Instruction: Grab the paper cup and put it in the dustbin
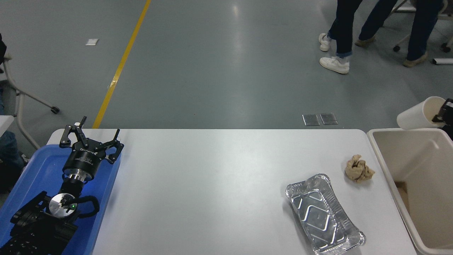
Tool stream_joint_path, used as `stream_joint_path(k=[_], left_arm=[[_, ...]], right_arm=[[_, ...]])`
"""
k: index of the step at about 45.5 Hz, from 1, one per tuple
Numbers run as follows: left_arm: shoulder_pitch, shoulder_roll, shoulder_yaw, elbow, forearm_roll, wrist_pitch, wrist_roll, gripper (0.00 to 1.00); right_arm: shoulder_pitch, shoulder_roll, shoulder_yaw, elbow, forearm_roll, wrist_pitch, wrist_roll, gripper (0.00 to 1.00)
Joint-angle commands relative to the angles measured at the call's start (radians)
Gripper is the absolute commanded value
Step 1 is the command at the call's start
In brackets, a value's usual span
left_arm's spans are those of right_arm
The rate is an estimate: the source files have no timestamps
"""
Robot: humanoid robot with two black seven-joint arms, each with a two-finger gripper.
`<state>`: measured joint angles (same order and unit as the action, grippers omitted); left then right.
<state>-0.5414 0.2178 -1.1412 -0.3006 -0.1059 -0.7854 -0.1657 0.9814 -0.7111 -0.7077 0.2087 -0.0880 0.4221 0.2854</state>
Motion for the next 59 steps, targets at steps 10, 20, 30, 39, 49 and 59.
stream_joint_path(k=[10,20,30,39,49,59], left_arm=[[0.0,0.0,0.0,0.0,0.0,0.0,0.0,0.99],[0.0,0.0,0.0,0.0,0.0,0.0,0.0,0.99],[0.0,0.0,0.0,0.0,0.0,0.0,0.0,0.99],[0.0,0.0,0.0,0.0,0.0,0.0,0.0,0.99],[0.0,0.0,0.0,0.0,0.0,0.0,0.0,0.99],[0.0,0.0,0.0,0.0,0.0,0.0,0.0,0.99]], right_arm=[[-0.411,0.211,0.114,-0.226,0.159,-0.436,-0.224,0.0],[-0.484,0.328,0.117,-0.226,0.174,-0.588,-0.341,0.0],[-0.486,0.361,0.134,-0.226,0.208,-0.595,-0.344,0.0],[-0.484,0.358,0.181,-0.223,0.211,-0.599,-0.341,0.22],[-0.48,0.322,0.186,-0.21,0.212,-0.577,-0.333,1.0],[-0.403,0.289,0.18,-0.187,0.209,-0.507,-0.249,1.0]])
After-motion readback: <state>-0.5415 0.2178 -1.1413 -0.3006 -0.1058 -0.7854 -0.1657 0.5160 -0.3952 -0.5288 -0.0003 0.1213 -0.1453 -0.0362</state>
